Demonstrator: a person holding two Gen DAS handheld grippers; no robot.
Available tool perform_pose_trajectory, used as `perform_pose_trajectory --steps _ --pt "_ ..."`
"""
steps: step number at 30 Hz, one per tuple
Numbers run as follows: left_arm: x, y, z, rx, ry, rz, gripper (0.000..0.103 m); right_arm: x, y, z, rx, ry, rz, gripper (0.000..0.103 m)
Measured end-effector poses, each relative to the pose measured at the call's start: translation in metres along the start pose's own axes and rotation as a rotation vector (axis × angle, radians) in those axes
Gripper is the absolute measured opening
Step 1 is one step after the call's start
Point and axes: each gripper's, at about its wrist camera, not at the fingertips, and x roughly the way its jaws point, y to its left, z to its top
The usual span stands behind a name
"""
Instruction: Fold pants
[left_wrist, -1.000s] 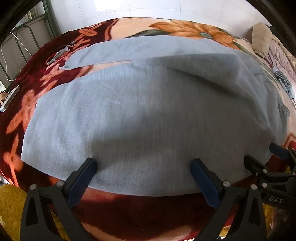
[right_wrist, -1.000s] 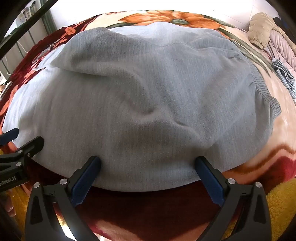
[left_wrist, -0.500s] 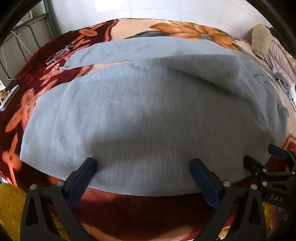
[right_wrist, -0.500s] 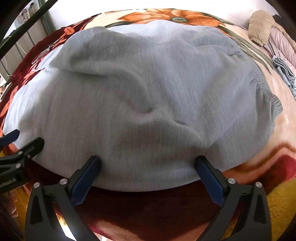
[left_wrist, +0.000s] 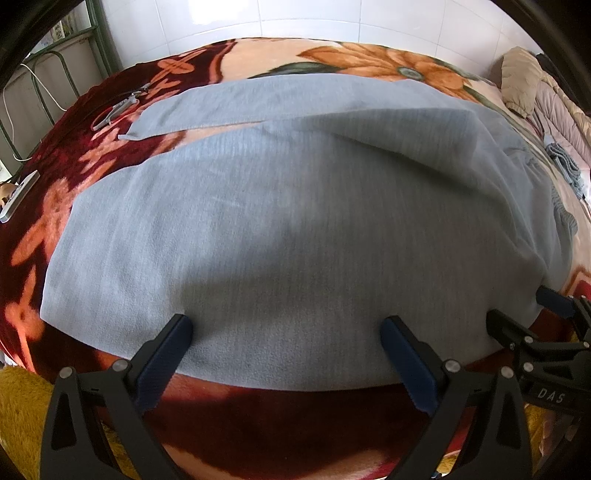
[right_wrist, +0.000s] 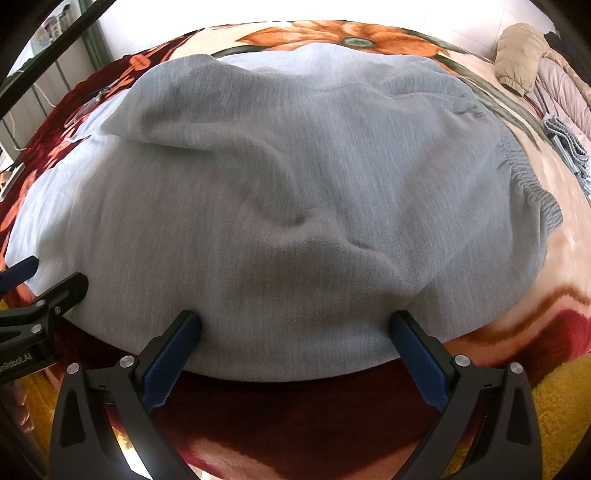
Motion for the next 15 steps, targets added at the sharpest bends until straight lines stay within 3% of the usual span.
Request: perform_pose_trajectory --steps 15 --pt "-0.0010 0.0005 0.0013 0.001 -0.002 0.000 0.103 0.0002 -0.0008 0.0000 -0.001 0.000 0.000 0.103"
